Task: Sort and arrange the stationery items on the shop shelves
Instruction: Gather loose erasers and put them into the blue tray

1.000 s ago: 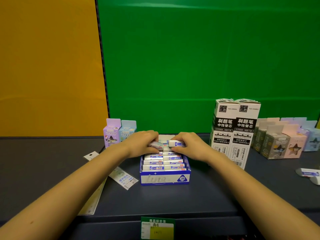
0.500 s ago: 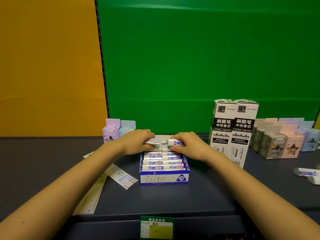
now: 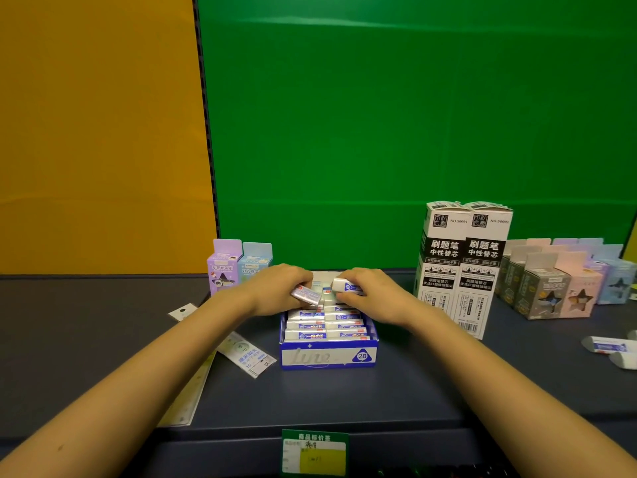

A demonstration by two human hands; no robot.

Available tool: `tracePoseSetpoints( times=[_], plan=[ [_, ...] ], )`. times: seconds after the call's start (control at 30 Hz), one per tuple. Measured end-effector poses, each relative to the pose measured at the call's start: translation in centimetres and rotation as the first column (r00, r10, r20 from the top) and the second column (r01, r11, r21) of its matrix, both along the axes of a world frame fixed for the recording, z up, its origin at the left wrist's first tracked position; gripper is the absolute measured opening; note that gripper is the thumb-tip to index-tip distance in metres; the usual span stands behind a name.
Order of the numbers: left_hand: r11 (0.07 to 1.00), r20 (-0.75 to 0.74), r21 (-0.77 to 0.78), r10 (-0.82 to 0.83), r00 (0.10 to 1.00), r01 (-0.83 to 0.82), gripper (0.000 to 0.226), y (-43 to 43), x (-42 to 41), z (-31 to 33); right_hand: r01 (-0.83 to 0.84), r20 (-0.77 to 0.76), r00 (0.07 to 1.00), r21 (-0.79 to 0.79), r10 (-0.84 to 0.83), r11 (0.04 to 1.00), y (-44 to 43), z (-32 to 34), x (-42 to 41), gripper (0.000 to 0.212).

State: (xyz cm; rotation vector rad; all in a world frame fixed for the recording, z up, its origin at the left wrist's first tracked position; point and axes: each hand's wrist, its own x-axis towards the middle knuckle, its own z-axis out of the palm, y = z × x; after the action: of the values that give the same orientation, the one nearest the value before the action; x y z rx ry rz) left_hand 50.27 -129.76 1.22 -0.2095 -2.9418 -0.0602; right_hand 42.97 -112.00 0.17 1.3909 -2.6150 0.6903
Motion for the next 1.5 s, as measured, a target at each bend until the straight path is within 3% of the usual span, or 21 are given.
tracePoseSetpoints(
  times=[0.1, 0.23, 0.4, 0.5, 0.6, 0.93, 1.13, 1.5],
  plan=[
    [0.998, 0.005, 0.056, -0.007, 1.0, 0.007, 0.021, 0.0, 0.0, -0.2, 0.006, 0.003, 1.0, 0.009, -0.006, 1.0, 0.0, 0.0, 0.0, 0.031],
    [0.968, 0.019, 0.252, 0.018, 1.0, -0.022, 0.024, -0.4, 0.4, 0.2, 0.012, 0.012, 1.0, 0.016, -0.012, 1.0, 0.1, 0.2, 0.3, 0.032],
    [0.846, 0.099, 0.518, 0.087, 0.991, -0.126, 0.037, -0.6, 1.4, 1.2, -0.024, 0.045, 0.999, 0.021, 0.023, 0.999, 0.2, 0.6, 0.7, 0.035],
    [0.79, 0.181, 0.586, 0.088, 0.979, -0.18, 0.045, -0.3, 2.3, 1.6, -0.089, 0.072, 0.994, 0.024, 0.087, 0.996, 0.5, 0.5, 0.8, 0.033],
    [0.834, 0.181, 0.522, 0.097, 0.979, -0.179, 0.031, -0.5, 2.9, 1.6, -0.081, 0.022, 0.997, 0.057, 0.08, 0.995, 0.8, 0.3, 0.5, 0.032],
    [0.927, 0.057, 0.37, 0.048, 0.997, -0.066, 0.022, -0.7, 3.4, 0.9, -0.028, -0.044, 0.999, 0.03, 0.029, 0.999, 0.3, 0.2, 0.4, 0.027],
    [0.962, -0.167, 0.274, 0.033, 0.985, 0.014, 0.026, -0.8, 3.5, 0.8, -0.02, -0.065, 0.998, 0.066, 0.024, 0.998, 0.6, 0.5, 0.5, 0.023],
    [0.993, -0.251, 0.066, 0.116, 0.961, -0.103, 0.034, 0.4, 2.7, -0.5, 0.048, -0.126, 0.991, 0.118, -0.033, 0.992, 0.7, 0.7, 0.8, 0.022]
  ],
)
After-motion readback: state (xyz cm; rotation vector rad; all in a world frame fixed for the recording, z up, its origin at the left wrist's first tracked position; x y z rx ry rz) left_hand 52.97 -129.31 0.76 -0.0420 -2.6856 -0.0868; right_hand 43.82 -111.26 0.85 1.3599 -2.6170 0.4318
